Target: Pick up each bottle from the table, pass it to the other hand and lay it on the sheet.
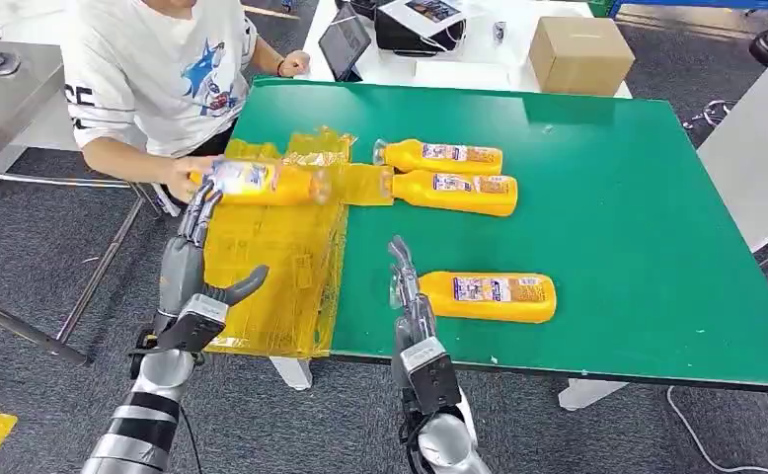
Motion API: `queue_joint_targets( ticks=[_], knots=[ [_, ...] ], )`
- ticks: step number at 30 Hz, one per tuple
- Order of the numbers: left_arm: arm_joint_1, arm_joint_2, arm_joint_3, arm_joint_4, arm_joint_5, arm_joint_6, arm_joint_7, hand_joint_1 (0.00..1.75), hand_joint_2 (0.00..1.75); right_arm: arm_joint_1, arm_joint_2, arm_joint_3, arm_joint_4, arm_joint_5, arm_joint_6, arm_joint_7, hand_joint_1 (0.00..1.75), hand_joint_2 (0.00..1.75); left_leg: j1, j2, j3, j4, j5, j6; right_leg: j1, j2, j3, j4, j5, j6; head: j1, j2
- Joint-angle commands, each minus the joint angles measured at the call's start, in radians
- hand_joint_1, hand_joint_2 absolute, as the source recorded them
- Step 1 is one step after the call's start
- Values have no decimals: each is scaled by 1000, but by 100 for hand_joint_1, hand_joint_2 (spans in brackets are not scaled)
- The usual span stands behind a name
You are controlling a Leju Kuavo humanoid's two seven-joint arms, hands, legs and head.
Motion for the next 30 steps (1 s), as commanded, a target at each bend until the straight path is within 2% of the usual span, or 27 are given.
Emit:
queue_joint_targets(
  ticks=[1,2,5,9,11,14,22,26,30],
  knots=[
    [49,-89,86,-19,89,-22,3,0,175,-21,-150,-100,-88,196,-127,110,0,175,3,-1,8,-1,-3,-3,2,1,8,-3,-2,-3,0,0],
    [80,-93,95,-25,109,-36,3,0,175,-34,-197,-138,-108,262,-115,175,0,175,2,-1,8,-2,-2,-2,2,1,9,-4,-2,-3,0,0],
    [141,-101,100,-48,160,-86,3,0,175,-69,-274,-246,-121,357,-102,242,0,175,1,-1,9,-3,-2,0,1,1,10,-5,-1,-1,0,0],
    [158,-118,102,-18,168,-124,3,0,175,-136,-326,-326,-65,450,-42,310,0,175,-1,0,6,-1,-2,0,-1,2,7,-4,0,0,0,0],
    [160,-121,100,-14,163,-123,3,0,175,-149,-333,-332,-48,459,-28,320,0,175,-3,-1,2,-1,-1,0,-3,0,3,-2,0,0,0,0],
    [161,-118,88,-2,149,-138,3,0,175,-171,-382,-297,-12,524,37,392,0,175,-2,-1,3,0,-1,-1,-2,1,5,-3,1,0,0,0],
    [169,-118,52,1,113,-157,6,0,175,-205,-410,-300,41,533,86,440,0,175,-2,1,3,0,-1,0,-2,2,4,-3,1,1,0,0],
    [156,-115,34,30,106,-170,10,0,175,-239,-435,-257,156,484,215,436,0,175,-1,1,4,-1,-2,-1,-1,2,5,-3,1,0,0,0],
    [127,-112,15,72,97,-179,11,0,175,-311,-431,-228,330,455,263,409,0,175,-1,1,5,-1,-1,-1,-1,3,6,-4,2,0,0,0]
  ],
)
